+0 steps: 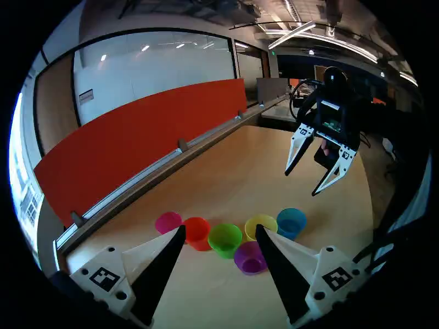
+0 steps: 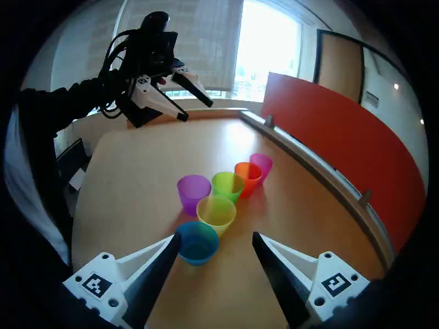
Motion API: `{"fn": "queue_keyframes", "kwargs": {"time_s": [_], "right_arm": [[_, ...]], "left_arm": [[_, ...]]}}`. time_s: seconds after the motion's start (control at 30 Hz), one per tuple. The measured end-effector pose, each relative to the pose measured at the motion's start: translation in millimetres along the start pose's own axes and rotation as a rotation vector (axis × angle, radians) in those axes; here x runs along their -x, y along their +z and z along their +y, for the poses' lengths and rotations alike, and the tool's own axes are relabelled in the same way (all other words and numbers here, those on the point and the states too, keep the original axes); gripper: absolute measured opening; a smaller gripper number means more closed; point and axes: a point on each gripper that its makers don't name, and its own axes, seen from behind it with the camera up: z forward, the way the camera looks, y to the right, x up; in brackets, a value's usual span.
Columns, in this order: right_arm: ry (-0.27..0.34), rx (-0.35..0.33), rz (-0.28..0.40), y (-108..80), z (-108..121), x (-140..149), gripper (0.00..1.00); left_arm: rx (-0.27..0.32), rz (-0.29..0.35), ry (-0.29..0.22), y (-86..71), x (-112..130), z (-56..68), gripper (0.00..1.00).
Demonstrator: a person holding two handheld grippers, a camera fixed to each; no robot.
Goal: Pour water
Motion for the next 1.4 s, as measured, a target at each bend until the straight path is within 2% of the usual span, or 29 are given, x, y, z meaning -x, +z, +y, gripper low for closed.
{"fn": "queue_keyframes", "kwargs": {"time_s": [0.67, 1.4], "right_arm": [[0.039, -0.077, -0.059, 45.2, -25.0, 33.6, 1.0], [0.046, -0.099, -0.089, 72.8, -36.0, 51.9, 1.0]], "left_arm": [[-0.003, 0.005, 0.004, 0.9, 0.1, -0.2, 0.94], [-0.011, 0.008, 0.004, 1.3, 1.7, -3.4, 0.94]]}}
